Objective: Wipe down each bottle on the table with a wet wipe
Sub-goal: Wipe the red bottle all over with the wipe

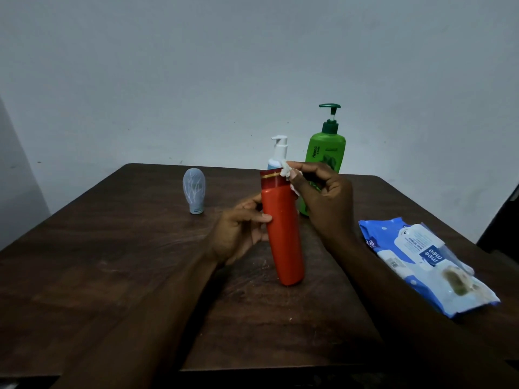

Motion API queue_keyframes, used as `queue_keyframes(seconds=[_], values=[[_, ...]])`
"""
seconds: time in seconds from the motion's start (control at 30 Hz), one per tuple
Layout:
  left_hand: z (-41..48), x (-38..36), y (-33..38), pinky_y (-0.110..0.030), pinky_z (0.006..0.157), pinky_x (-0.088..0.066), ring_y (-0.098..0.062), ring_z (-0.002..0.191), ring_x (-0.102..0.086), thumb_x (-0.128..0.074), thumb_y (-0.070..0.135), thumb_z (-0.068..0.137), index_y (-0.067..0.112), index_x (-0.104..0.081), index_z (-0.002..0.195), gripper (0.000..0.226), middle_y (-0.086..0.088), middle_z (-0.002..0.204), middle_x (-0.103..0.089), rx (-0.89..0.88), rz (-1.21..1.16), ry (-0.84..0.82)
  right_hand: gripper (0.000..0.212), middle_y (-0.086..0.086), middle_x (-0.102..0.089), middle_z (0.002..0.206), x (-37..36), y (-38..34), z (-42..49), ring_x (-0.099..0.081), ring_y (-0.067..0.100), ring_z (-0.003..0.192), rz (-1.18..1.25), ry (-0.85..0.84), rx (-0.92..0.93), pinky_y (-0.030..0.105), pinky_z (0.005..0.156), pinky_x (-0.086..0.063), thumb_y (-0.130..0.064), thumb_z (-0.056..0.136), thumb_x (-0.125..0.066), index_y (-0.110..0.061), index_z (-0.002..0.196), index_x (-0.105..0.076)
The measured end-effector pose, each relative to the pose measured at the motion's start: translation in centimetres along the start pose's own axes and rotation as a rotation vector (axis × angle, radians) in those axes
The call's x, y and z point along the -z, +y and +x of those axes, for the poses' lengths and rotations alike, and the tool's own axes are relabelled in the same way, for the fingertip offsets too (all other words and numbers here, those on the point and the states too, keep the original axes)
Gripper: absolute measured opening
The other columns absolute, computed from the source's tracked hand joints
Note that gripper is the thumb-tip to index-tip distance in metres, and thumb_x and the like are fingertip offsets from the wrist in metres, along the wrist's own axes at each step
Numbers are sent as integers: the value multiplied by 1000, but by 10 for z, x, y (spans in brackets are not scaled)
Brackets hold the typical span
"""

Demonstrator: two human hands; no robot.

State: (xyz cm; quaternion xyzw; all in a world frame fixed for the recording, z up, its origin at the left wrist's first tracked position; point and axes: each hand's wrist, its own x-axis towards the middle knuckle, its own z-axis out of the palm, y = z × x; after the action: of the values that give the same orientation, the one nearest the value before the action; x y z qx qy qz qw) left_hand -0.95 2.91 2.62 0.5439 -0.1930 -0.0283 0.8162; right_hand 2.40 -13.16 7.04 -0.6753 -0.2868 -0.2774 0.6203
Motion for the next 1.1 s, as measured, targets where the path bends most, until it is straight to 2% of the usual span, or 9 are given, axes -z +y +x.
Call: queue_keyframes(seconds=[0.2,0.3,0.37,0.57,0.77,0.87,0.97,1.03,1.1], values=[[0,-2,-1,-43,94,-57,-29,113,-68,-48,13,85,6,-58,127,43,-18,121,-70,-1,-118,34,15,-9,-74,97,2,0,3,-69,-2,91,14,-6,-69,12,75,-52,-11,91,-71,-14,105,-75],[2,-5,-1,-42,92,-59,-25,106,-71,-59,21,90,7,-61,121,34,-17,116,-72,1,-109,108,17,-4,-72,101,0,-2,1,-67,1,95,-138,3,52,14,78,-52,-17,90,-73,-13,107,-77],[3,-7,-1,-38,86,-61,-20,97,-73,-52,31,91,10,-64,118,37,-13,106,-75,-4,-138,140,20,-2,-68,101,-3,-3,-1,-64,1,95,-250,3,164,13,79,-49,-18,90,-73,-15,110,-77],[8,-5,-3,-43,102,-49,-23,111,-64,-39,47,101,9,-57,139,56,-13,119,-70,29,-202,173,23,6,-62,105,-14,-4,-2,-58,11,99,-423,-70,369,19,87,-47,-13,92,-69,-9,114,-74],[8,-11,-4,-31,89,-57,-16,99,-71,-42,37,97,15,-74,111,42,-8,104,-76,-26,-234,136,20,3,-64,104,-22,-12,6,-56,24,99,-599,-209,529,44,83,-47,-15,88,-67,-14,107,-76],[8,-15,-1,-38,83,-61,-19,95,-73,-43,39,95,12,-67,120,44,-10,105,-75,-38,-230,128,21,-1,-65,98,-20,-20,15,-56,21,97,-608,-259,442,43,85,-46,-23,89,-62,-19,104,-77],[5,-13,3,-54,94,-51,-27,92,-71,-40,45,98,14,-72,117,49,-15,106,-73,-7,-181,132,20,-1,-69,93,-9,-23,19,-60,12,88,-512,-198,267,27,79,-46,-27,92,-63,-16,101,-78],[3,-11,4,-52,96,-51,-30,97,-69,-37,48,101,12,-66,127,53,-19,114,-71,-9,-138,131,16,-2,-71,91,0,-25,20,-61,0,77,-397,-167,84,10,69,-43,-25,93,-67,-14,97,-78],[3,-9,5,-49,95,-53,-31,104,-67,-39,49,101,8,-52,141,59,-23,127,-65,-20,-94,101,16,-4,-73,94,6,-25,22,-63,-2,79,-332,-166,-53,4,65,-42,-26,94,-67,-15,96,-78]])
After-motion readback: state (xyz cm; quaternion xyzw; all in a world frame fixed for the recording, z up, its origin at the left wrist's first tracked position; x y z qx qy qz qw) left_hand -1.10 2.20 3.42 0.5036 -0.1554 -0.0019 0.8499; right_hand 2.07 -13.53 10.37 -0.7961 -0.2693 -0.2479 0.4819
